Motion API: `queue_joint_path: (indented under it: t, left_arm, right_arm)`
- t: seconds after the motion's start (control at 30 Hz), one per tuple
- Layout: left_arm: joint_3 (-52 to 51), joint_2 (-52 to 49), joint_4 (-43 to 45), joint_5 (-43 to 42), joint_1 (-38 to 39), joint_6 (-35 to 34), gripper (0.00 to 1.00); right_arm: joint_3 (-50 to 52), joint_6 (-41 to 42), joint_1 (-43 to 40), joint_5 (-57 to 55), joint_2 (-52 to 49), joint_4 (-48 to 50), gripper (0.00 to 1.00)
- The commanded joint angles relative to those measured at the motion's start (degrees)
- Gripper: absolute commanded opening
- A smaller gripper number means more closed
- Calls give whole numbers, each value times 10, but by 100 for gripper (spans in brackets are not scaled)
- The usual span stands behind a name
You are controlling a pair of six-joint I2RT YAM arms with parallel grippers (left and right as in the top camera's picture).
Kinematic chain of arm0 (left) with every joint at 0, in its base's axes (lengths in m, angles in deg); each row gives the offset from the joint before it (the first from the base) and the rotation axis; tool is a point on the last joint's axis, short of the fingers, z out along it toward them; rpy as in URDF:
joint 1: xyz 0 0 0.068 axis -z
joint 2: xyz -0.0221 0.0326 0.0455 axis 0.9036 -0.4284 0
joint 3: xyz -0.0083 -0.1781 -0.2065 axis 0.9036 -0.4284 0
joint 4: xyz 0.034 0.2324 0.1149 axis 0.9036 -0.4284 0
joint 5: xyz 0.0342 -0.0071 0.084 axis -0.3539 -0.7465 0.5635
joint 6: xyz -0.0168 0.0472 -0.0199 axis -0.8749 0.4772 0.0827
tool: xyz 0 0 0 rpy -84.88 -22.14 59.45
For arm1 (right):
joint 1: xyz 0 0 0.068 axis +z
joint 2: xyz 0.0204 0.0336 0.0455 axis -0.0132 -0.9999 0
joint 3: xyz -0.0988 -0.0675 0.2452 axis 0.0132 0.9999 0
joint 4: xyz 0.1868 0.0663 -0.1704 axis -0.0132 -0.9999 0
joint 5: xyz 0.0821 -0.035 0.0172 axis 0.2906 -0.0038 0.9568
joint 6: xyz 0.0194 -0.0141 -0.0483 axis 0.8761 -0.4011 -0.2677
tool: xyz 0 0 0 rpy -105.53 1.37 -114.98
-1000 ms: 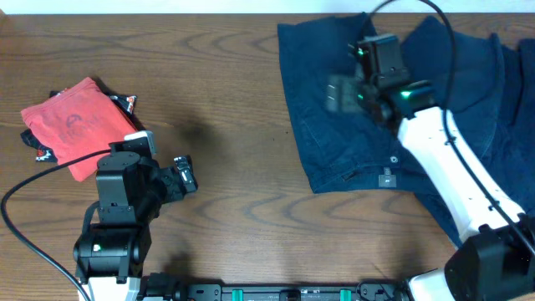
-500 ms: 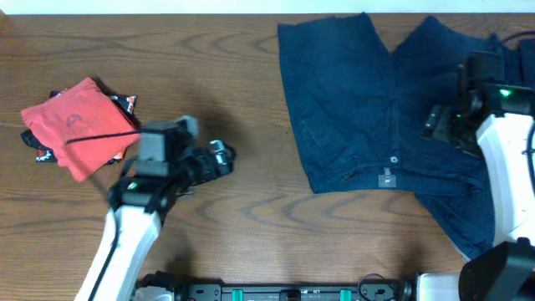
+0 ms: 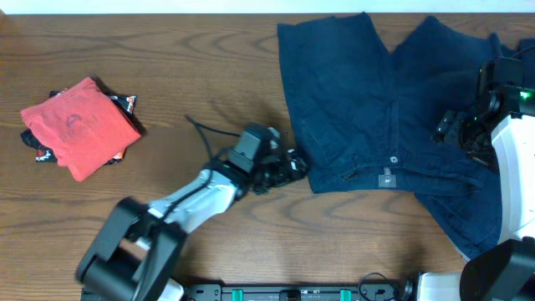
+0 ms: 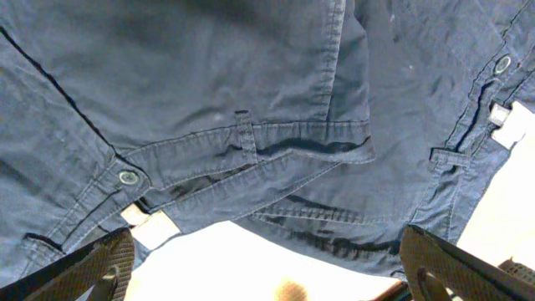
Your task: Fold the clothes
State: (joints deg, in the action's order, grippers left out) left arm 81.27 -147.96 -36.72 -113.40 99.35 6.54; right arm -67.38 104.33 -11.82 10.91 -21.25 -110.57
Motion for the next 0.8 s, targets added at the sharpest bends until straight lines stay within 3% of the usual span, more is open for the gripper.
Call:
queue_joint_path:
  t: [0.0,0.1,0.13,0.27,0.33,0.4,0.57,0.77]
  left_arm:
    - [6,-39,42,-4,38,-88,98]
    - [6,-73,91,7,69,-123,99]
    - [6,-81,103,14,76,-133,94]
    - [6,-94,127,26,84,-141,49]
    - [6,-94,129,33,81,-138,33]
    - [6,-94,129,32,71,-109,6]
    - [6,-60,66,28,9,6,6]
    - [45,56,-67,70,-194,142,6]
  right_arm:
    - [-4,-5,-2,1,7,-3,99]
    - [-4,-5,-2,1,7,-4,99]
    - [-4,-5,-2,1,7,-5,99]
    - [-4,-5,-2,1,7,-6,99]
    - [-4,-5,-2,1,7,-6,99]
    - [-4,-5,-2,1,7,-7,99]
    - [-4,-9,-2,0,7,-10,99]
    - [-4,-13,-2,1,7,-8,99]
